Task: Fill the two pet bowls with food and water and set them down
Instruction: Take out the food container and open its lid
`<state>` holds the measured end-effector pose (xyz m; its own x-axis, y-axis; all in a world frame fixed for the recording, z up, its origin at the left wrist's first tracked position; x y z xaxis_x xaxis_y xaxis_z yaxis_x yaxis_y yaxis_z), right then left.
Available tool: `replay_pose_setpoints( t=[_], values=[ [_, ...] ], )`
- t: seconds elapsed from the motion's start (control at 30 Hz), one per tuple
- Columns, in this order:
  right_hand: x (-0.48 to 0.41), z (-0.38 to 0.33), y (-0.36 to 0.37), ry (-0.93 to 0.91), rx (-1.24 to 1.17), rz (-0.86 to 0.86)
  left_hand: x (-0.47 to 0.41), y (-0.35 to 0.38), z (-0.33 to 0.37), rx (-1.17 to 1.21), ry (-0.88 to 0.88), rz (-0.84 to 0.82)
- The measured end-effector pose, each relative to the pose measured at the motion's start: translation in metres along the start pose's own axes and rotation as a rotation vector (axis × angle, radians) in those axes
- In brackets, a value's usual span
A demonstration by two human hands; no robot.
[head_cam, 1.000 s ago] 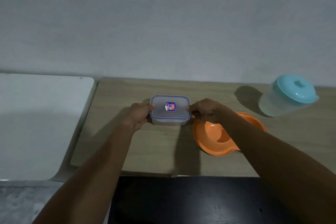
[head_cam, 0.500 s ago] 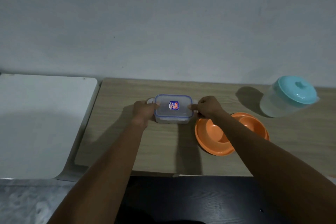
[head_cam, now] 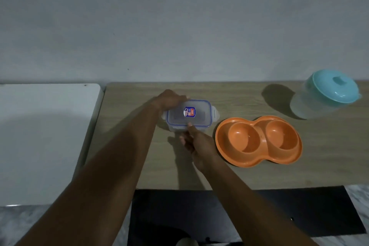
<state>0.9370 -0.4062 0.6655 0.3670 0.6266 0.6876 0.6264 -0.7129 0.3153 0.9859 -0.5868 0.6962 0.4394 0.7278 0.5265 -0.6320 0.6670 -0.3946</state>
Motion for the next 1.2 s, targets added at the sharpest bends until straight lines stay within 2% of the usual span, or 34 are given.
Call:
replay_pose_setpoints(
  t=[0.1, 0.2, 0.37, 0.43, 0.5, 0.6, 0.67, 0.73, 0.87, 1.07, 1.13, 1.2],
  values=[
    [-0.005, -0.002, -0.002, -0.017, 0.031, -0.046, -0.005, 0.005, -0.008, 0.245, -0.132, -0.117],
    [-0.005, -0.002, -0.005, -0.038, 0.054, -0.047, -0.009, 0.007, -0.006, 0.321, -0.248, -0.26],
    [-0.001, -0.003, -0.003, -0.138, 0.021, 0.039, -0.008, 0.009, -0.007, 0.486, -0.358, -0.25],
    [-0.001, -0.005, -0.003, -0.165, 0.026, 0.067, -0.007, 0.01, -0.009, 0.503, -0.325, -0.223],
    [0.0, -0.007, -0.004, -0.151, 0.052, 0.051, -0.006, 0.011, -0.011, 0.514, -0.249, -0.118],
    [0.003, -0.01, -0.006, -0.126, 0.102, 0.043, 0.003, 0.005, -0.007, 0.402, 0.001, 0.166],
    [0.006, -0.015, -0.006, -0.117, 0.119, 0.05, 0.017, 0.001, 0.003, 0.384, 0.142, 0.246],
    [0.011, -0.02, -0.006, -0.097, 0.156, 0.022, 0.039, -0.004, 0.016, 0.437, 0.276, 0.232],
    [0.025, -0.03, -0.018, -0.017, 0.248, -0.089, 0.096, -0.015, 0.037, 0.353, 0.47, 0.151],
    [0.031, -0.041, -0.045, 0.156, -0.104, -0.166, 0.151, -0.01, 0.001, 0.084, 0.537, 0.059],
    [0.028, -0.04, -0.051, 0.173, 0.002, -0.182, 0.156, -0.002, -0.02, 0.017, 0.486, 0.003],
    [0.027, -0.035, -0.054, 0.14, 0.27, -0.163, 0.158, 0.01, -0.04, -0.049, 0.409, -0.061]
  ],
)
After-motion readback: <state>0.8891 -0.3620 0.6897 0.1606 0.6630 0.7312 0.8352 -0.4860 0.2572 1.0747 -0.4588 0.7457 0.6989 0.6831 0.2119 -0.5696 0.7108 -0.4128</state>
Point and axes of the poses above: each hand's wrist, its own x-axis away from the middle knuckle, its own y-axis out of the palm, z = x × y, the point moved 4 cm from there along -x, towards the middle knuckle, and after that the axes turned 2 degrees about x, right-handed, at the moved point
